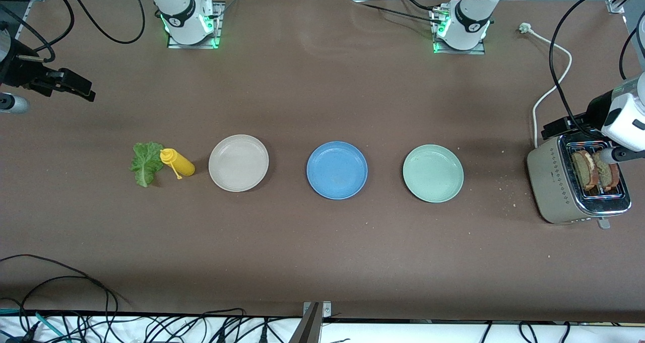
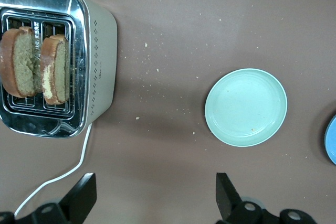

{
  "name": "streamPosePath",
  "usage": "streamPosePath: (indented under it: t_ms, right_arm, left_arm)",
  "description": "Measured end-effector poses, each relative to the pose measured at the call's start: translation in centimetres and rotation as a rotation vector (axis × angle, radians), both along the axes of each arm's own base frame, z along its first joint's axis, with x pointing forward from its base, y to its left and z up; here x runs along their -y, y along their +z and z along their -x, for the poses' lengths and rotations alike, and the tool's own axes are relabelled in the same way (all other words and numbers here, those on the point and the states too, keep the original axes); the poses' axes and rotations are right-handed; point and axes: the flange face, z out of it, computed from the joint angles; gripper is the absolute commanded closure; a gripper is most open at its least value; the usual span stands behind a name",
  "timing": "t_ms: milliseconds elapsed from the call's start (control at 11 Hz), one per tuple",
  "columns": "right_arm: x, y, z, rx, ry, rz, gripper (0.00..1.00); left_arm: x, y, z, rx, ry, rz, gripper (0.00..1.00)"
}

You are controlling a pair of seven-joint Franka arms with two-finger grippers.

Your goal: Make sandwich in blue plate with both arms

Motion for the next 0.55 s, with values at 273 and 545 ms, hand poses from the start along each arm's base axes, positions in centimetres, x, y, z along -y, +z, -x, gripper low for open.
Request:
streamPosePath:
  t_ms: [273, 545]
  right_arm:
    - [-0.01, -0.13, -0.08, -0.002, 0.000, 0.000, 0.00]
    - [-0.01, -0.13, -0.09, -0.002, 0.000, 0.000, 0.00]
  left_arm:
    - [0.03, -0.15, 0.03, -0.003, -0.001, 0.000, 0.00]
    - [0.07, -0.40, 0.08, -0.009, -0.001, 0.000, 0.00]
